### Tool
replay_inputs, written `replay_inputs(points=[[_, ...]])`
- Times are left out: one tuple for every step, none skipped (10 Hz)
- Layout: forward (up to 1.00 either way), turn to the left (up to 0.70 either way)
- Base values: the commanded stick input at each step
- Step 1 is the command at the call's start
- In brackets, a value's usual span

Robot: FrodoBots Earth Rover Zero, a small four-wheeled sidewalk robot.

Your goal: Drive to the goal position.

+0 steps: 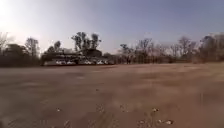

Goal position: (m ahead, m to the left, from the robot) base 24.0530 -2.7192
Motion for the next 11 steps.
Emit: replay_inputs(points=[[0.70, 0.00], [0.70, 0.00], [0.70, 0.00], [0.70, 0.00], [0.70, 0.00], [0.70, 0.00], [0.70, 0.00], [0.70, 0.00], [0.70, 0.00], [0.70, 0.00], [0.70, 0.00]])
